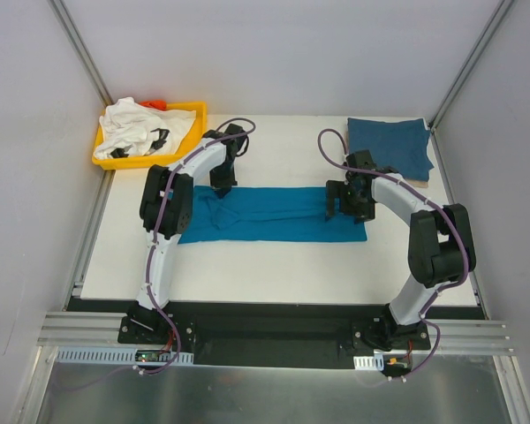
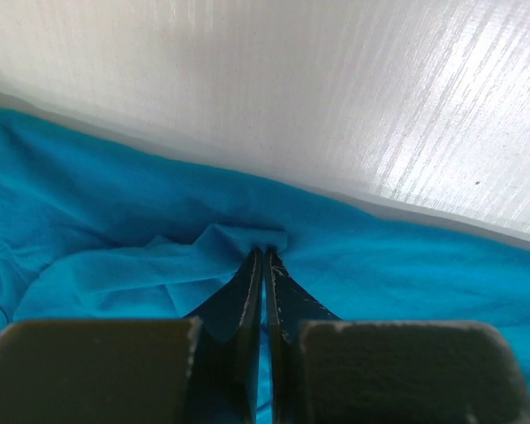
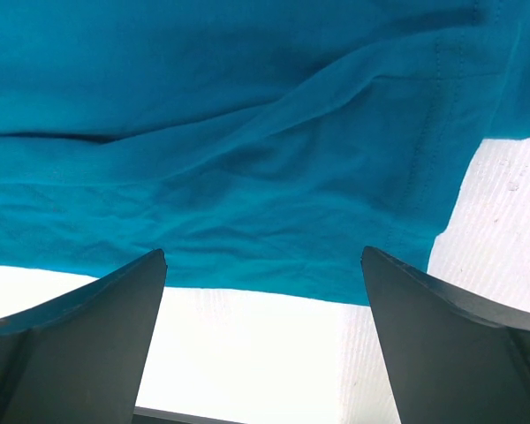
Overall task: Fold and stack the t-shirts
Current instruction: Fold the other side of the tshirt into a rectangle
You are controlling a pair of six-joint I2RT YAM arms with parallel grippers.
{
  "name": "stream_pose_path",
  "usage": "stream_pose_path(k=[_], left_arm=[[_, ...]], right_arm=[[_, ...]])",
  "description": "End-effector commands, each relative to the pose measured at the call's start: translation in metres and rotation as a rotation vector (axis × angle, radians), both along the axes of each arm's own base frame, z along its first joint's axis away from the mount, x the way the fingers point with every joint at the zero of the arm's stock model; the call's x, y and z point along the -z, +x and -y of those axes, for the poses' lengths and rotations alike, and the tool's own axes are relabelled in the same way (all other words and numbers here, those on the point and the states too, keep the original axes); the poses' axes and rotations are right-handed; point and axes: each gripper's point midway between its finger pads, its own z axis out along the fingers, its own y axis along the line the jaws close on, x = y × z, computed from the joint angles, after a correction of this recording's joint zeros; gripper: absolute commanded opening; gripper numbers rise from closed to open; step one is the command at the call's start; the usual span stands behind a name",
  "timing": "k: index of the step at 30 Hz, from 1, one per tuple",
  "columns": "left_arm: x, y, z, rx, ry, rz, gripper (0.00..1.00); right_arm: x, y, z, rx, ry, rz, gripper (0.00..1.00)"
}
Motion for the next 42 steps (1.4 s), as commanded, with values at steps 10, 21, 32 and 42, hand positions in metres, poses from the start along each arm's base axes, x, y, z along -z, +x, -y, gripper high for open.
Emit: stream_pose_path(k=[10, 21, 32, 42], left_arm=[[-0.057, -0.011, -0.012, -0.018, -0.045, 0.118, 0.00], [-0.061, -0.036, -0.019, -0.037, -0.140, 0.127, 0.00], [-0.058, -0.040, -0.044, -0.095, -0.169, 0.150, 0.00], [-0.063, -0.021, -0.061, -0.086, -0.239, 0.184, 0.15]], right_arm=[[-0.011, 0.003, 0.002, 0.007, -0.005, 0.017, 0.97], [-0.012, 0.000, 0.003, 0.008, -0.007, 0.017, 0.96], [-0.012, -0.001, 0.003, 0.009, -0.006, 0.019, 0.97], [-0.016, -0.002, 0.005, 0.012, -0.013, 0.021, 0.96]])
